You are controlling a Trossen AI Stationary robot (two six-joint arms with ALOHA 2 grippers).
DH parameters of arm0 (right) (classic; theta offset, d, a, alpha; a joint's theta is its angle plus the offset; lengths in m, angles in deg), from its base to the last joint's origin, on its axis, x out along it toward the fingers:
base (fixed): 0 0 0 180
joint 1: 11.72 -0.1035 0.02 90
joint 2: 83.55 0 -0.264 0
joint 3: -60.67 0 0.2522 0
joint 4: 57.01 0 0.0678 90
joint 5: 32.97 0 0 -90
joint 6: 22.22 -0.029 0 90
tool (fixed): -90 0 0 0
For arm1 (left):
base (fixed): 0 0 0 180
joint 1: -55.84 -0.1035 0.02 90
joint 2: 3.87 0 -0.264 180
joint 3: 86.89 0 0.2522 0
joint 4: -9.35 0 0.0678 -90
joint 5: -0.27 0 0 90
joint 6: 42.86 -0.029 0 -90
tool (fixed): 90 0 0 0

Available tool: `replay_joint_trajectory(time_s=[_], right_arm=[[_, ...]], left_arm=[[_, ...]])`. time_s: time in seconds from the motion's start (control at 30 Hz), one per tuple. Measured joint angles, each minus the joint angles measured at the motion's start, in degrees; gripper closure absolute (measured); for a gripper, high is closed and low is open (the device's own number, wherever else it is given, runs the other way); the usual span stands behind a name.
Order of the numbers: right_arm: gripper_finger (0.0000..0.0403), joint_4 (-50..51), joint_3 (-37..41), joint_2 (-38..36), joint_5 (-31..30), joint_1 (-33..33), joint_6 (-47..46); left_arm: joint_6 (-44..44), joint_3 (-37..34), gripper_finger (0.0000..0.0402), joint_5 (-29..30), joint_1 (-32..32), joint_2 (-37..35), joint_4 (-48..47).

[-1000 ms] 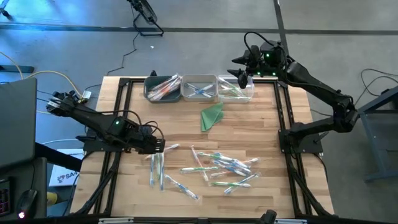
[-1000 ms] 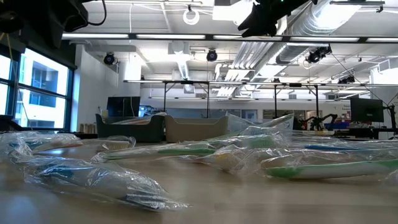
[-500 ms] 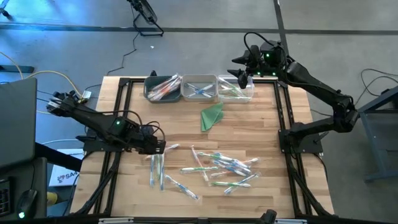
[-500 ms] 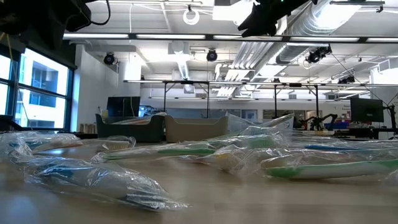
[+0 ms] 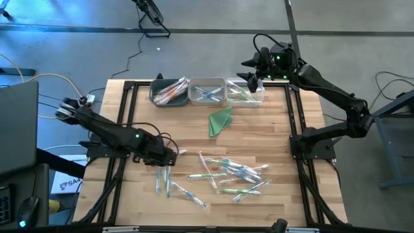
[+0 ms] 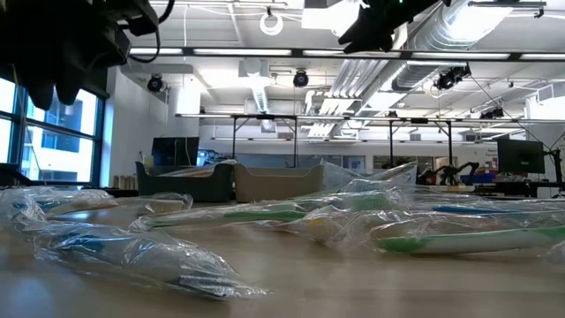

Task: Pick & Place Toothbrushes
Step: Put the blue toothbrush into the gray bin

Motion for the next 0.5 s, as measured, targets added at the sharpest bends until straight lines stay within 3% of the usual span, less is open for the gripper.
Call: replay_joint_trajectory(time_s=[0.27, 0.5], right_arm=[[0.0156, 2.10, 0.00, 0.00, 0.01, 0.01, 0.00], [0.0156, 2.37, 0.00, 0.00, 0.00, 0.00, 0.02]], left_arm=[[1.46, -0.51, 0.0295, -5.55, 0.00, 4.18, -1.57], [2.81, -6.26, 0.0295, -8.22, 0.42, 4.27, 4.56]])
